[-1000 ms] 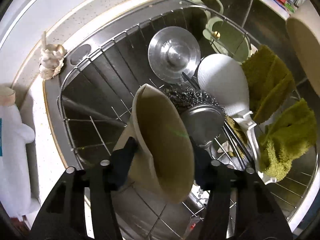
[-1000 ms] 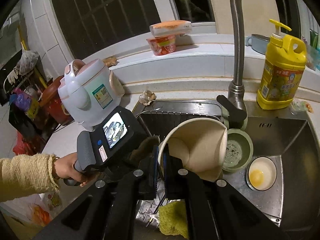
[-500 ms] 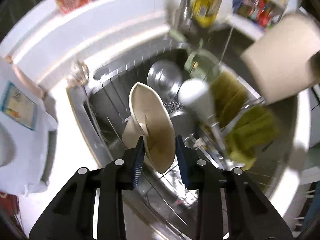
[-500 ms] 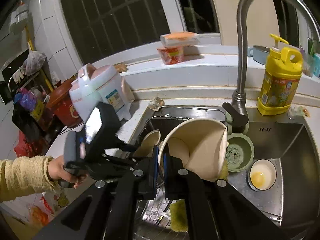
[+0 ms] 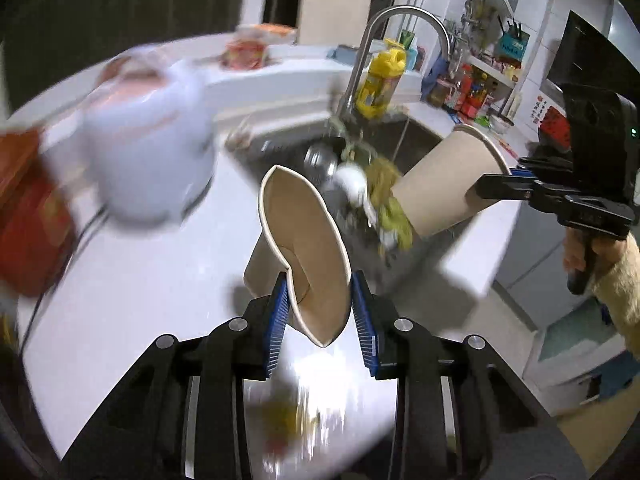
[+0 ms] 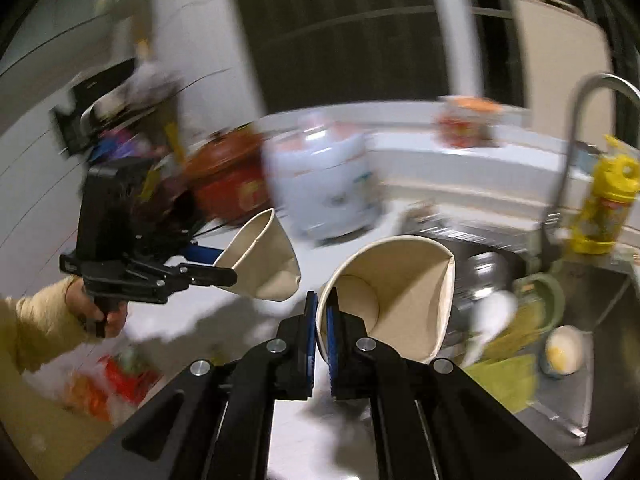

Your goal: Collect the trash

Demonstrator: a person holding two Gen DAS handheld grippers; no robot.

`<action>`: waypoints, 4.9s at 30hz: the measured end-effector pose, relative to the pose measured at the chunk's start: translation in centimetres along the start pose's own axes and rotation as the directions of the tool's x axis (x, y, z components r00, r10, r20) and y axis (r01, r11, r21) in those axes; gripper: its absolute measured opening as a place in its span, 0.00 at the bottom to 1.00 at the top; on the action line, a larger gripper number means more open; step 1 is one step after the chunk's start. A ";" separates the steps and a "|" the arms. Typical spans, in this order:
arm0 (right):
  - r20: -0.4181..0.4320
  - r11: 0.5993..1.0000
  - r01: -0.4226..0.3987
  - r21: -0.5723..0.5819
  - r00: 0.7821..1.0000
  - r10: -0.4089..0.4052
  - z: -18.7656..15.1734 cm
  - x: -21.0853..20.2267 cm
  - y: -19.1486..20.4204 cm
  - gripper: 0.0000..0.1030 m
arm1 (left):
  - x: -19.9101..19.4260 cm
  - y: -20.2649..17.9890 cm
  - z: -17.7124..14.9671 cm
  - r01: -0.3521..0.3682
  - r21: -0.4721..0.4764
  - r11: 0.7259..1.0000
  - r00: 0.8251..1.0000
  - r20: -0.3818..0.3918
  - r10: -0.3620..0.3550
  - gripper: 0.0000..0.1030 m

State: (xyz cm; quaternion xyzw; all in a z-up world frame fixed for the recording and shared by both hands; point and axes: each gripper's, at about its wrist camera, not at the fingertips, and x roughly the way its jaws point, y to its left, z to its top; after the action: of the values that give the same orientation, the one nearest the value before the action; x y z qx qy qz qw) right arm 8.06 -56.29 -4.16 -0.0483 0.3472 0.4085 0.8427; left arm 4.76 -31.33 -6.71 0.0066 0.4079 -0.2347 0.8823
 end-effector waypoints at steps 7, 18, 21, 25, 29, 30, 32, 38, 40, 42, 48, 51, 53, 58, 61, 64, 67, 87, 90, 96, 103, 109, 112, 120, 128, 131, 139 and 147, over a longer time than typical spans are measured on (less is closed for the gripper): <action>-0.255 0.987 -0.162 0.020 0.953 0.161 -8.4 7.0 16.4 0.04 | -7.5 1.6 -17.8 0.034 -0.081 0.996 0.981 -0.188 -0.049 0.30; -0.470 0.987 -0.094 0.128 0.871 0.144 -26.0 29.0 26.0 0.04 | 3.9 10.5 -42.1 -0.067 -0.322 0.944 0.905 -0.417 -0.078 0.31; -0.482 0.996 -0.055 0.075 0.872 0.084 -29.7 34.4 26.0 0.06 | 9.5 13.0 -46.6 -0.148 -0.343 0.928 0.882 -0.470 -0.033 0.40; -0.525 0.999 0.052 -0.015 0.849 -0.052 -34.2 41.2 25.5 0.62 | 15.6 16.4 -51.3 -0.289 -0.339 0.895 0.820 -0.571 0.049 0.79; -0.570 0.995 0.096 -0.001 0.818 -0.079 -35.7 43.3 25.0 0.54 | 15.5 17.9 -52.7 -0.374 -0.370 0.850 0.802 -0.589 0.097 0.79; -0.560 0.994 0.106 0.012 0.824 -0.081 -35.4 42.6 24.9 0.54 | 14.7 17.9 -52.3 -0.378 -0.376 0.846 0.808 -0.581 0.103 0.79; -0.540 0.991 0.128 0.028 0.836 -0.093 -34.1 40.7 24.9 0.58 | 12.6 17.3 -51.4 -0.387 -0.379 0.841 0.821 -0.556 0.127 0.79; -0.384 0.993 0.121 -0.014 0.916 -0.117 -25.9 30.1 27.7 0.76 | 0.9 12.7 -42.2 -0.362 -0.368 0.856 0.906 -0.355 0.231 0.82; -0.291 0.990 0.131 -0.046 0.947 -0.139 -22.0 25.7 29.0 0.87 | -4.6 11.0 -37.5 -0.381 -0.359 0.852 0.921 -0.228 0.316 0.88; -0.172 0.988 0.137 -0.068 0.974 -0.147 -17.9 21.1 30.2 0.94 | -9.5 9.7 -33.5 -0.395 -0.362 0.844 0.917 -0.095 0.388 0.88; 0.135 0.965 0.257 -0.047 0.959 -0.249 -8.5 12.7 31.0 0.95 | -17.8 8.2 -23.9 -0.451 -0.394 0.801 0.826 0.154 0.542 0.88; 0.260 0.932 0.362 0.011 0.899 -0.352 -4.4 10.4 30.4 0.95 | -19.1 8.9 -20.2 -0.477 -0.412 0.777 0.782 0.205 0.589 0.88; 0.287 0.898 0.437 0.047 0.855 -0.431 -2.6 9.8 30.0 0.95 | -19.6 9.3 -17.9 -0.494 -0.418 0.762 0.761 0.216 0.612 0.88; 0.322 0.804 0.575 0.150 0.741 -0.590 1.4 7.3 28.8 0.95 | -21.4 9.9 -14.3 -0.525 -0.447 0.725 0.726 0.209 0.655 0.88; 0.337 0.799 0.576 0.172 0.728 -0.597 2.6 6.1 28.7 0.95 | -22.7 9.3 -13.2 -0.543 -0.449 0.710 0.691 0.242 0.681 0.88; 0.346 0.786 0.593 0.176 0.710 -0.613 3.2 5.4 29.4 0.95 | -24.1 8.8 -12.1 -0.535 -0.441 0.721 0.684 0.275 0.676 0.88; 0.356 0.786 0.591 0.181 0.706 -0.612 3.4 4.5 29.7 0.95 | -24.5 8.6 -11.5 -0.579 -0.458 0.675 0.650 0.240 0.721 0.88; 0.361 0.777 0.601 0.186 0.694 -0.623 3.9 3.8 30.1 0.95 | -25.5 8.2 -9.8 -0.541 -0.446 0.713 0.693 0.243 0.679 0.88; 0.355 0.777 0.600 0.190 0.696 -0.624 4.0 3.8 30.1 0.95 | -25.6 8.2 -9.7 -0.545 -0.447 0.710 0.688 0.246 0.683 0.88; 0.347 0.780 0.596 0.192 0.702 -0.622 4.1 4.0 29.9 0.95 | -25.8 7.9 -9.7 -0.557 -0.444 0.701 0.671 0.257 0.696 0.88; 0.339 0.792 0.578 0.196 0.718 -0.608 4.2 4.2 29.6 0.95 | -25.8 7.6 -9.7 -0.570 -0.441 0.693 0.661 0.254 0.706 0.88; 0.338 0.795 0.575 0.195 0.721 -0.605 4.2 4.2 29.5 0.95 | -25.8 7.9 -9.9 -0.570 -0.443 0.692 0.666 0.245 0.705 0.88; 0.336 0.793 0.577 0.194 0.721 -0.606 4.1 4.2 29.5 0.95 | -25.8 8.0 -9.9 -0.569 -0.443 0.693 0.667 0.245 0.704 0.88; 0.336 0.793 0.577 0.195 0.720 -0.607 4.2 4.2 29.5 0.95 | -25.8 8.0 -9.9 -0.571 -0.442 0.692 0.666 0.244 0.705 0.88; 0.335 0.794 0.576 0.194 0.722 -0.605 4.1 4.2 29.5 0.95 | -25.9 7.9 -10.0 -0.570 -0.442 0.693 0.667 0.244 0.704 0.88; 0.335 0.794 0.577 0.194 0.721 -0.606 4.2 4.2 29.5 0.95 | -25.9 7.7 -10.1 -0.569 -0.444 0.693 0.668 0.243 0.704 0.88; 0.332 0.795 0.575 0.195 0.724 -0.605 4.1 4.2 29.5 0.95 | -25.9 8.2 -9.8 -0.564 -0.427 0.707 0.678 0.250 0.692 0.88; 0.334 0.795 0.575 0.193 0.724 -0.604 4.1 4.2 29.5 0.95 | -25.8 9.0 -9.5 -0.552 -0.419 0.721 0.693 0.250 0.676 0.88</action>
State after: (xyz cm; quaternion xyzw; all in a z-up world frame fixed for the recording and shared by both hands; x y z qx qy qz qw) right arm -9.21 -32.51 2.29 -0.0442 0.1594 0.1074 0.9804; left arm -12.66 -10.87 4.06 -0.0410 0.2306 0.1492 0.9607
